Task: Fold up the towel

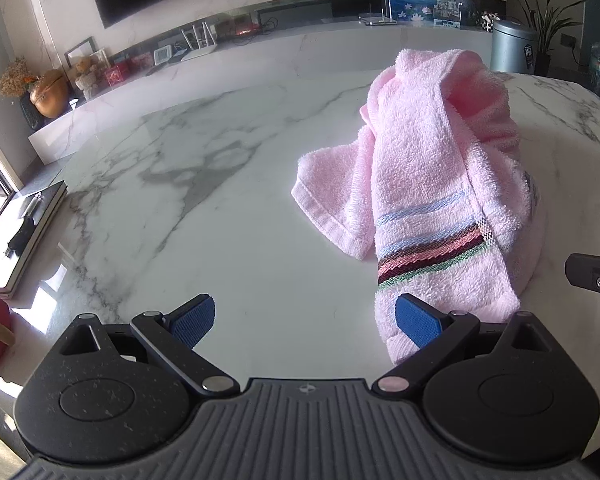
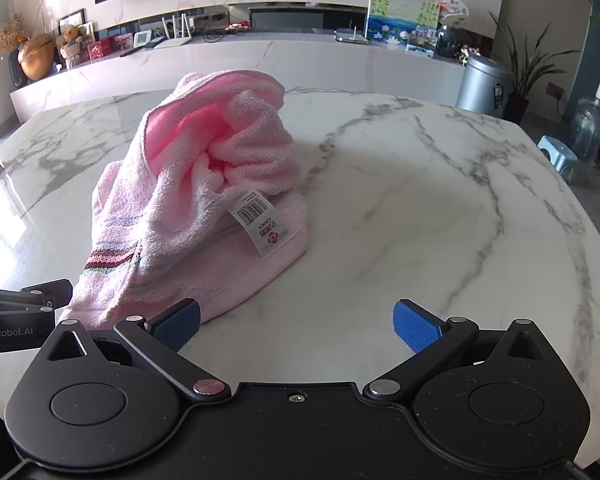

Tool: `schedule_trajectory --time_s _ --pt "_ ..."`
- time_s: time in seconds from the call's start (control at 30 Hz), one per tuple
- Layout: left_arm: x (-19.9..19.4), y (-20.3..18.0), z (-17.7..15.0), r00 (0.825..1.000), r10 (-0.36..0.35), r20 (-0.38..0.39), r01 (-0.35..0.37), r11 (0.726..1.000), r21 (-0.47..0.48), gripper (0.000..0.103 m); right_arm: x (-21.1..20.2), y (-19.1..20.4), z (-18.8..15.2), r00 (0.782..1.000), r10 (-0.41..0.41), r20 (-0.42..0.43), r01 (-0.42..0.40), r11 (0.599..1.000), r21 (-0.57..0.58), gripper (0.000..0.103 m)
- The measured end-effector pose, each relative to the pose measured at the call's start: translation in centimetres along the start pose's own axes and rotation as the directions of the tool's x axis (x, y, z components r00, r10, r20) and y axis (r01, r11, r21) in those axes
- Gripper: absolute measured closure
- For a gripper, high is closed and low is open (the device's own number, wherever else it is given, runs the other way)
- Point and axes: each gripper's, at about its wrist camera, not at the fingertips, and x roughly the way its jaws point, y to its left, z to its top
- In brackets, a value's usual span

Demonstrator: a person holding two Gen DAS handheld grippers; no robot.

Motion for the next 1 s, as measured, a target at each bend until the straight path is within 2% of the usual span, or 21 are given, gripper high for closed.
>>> schedule_trajectory --time_s 0.37,0.53,1.0 --pt "-0.6 -1.5 -0.5 1.0 -0.01 0.002 0.01 1.0 0.021 0.005 0.1 0.3 -0.3 1.0 -0.007 -0.006 0.007 1.0 0.005 0.0" --pt "-0.4 -0.8 -0.5 1.0 -0.029 0.005 0.029 0.999 0.025 0.005 -0.1 0.3 -0.6 1.0 -0.005 -0.007 0.005 1.0 0.003 0.0" --pt "-0.5 -1.0 -0.6 1.0 -0.022 0.005 0.022 1.0 0.023 0.005 0.1 0.2 -0.8 1.0 -0.01 -0.022 0.009 1.0 -0.006 0.0"
